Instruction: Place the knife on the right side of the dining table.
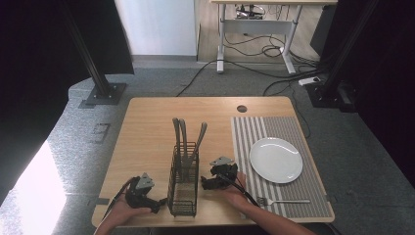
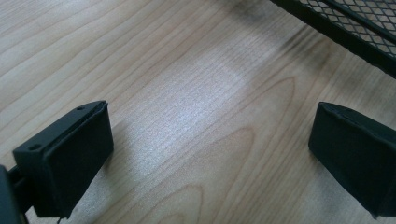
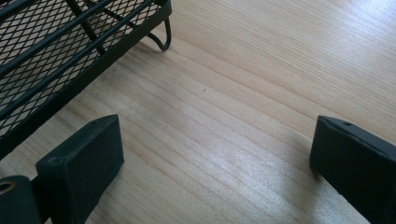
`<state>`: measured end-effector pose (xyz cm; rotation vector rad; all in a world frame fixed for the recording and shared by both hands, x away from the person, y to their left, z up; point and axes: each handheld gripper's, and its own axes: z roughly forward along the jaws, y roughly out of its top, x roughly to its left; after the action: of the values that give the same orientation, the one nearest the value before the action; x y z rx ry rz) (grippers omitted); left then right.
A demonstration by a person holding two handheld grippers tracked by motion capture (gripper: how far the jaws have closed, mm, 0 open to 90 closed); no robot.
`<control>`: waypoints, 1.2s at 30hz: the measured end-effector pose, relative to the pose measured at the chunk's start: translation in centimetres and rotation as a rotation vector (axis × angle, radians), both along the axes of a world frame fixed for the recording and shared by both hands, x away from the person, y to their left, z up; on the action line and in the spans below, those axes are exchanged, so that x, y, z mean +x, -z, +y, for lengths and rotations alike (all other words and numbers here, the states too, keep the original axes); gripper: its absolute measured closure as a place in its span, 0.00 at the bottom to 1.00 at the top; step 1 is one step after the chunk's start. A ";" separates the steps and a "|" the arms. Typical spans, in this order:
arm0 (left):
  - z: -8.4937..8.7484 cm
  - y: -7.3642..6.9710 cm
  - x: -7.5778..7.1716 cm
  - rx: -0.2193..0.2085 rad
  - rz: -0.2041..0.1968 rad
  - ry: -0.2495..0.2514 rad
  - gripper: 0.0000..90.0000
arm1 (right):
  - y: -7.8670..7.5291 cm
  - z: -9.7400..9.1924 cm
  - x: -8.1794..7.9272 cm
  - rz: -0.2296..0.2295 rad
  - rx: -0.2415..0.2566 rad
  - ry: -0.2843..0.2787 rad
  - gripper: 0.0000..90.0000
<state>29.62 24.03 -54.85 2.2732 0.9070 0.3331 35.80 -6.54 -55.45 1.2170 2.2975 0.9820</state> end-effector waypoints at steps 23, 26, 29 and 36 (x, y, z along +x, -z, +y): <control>0.1 0.0 -0.1 -0.001 0.000 0.005 0.00 | -3.8 -1.9 -0.3 -0.026 0.121 0.033 0.11; 0.1 0.0 -0.1 -0.001 0.001 0.005 0.00 | -5.3 -2.8 -0.6 -0.057 0.137 0.034 0.12; 0.1 0.0 -0.1 -0.001 0.000 0.006 0.00 | -6.5 -3.4 -0.8 -0.075 0.158 0.024 0.13; 0.1 0.0 -0.1 0.000 0.001 0.006 0.00 | -8.7 -3.9 -0.9 -0.080 0.177 -0.011 0.14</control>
<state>29.52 24.11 -54.85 2.2756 0.9002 0.3296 34.95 -10.43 -46.77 1.2099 2.1958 1.2379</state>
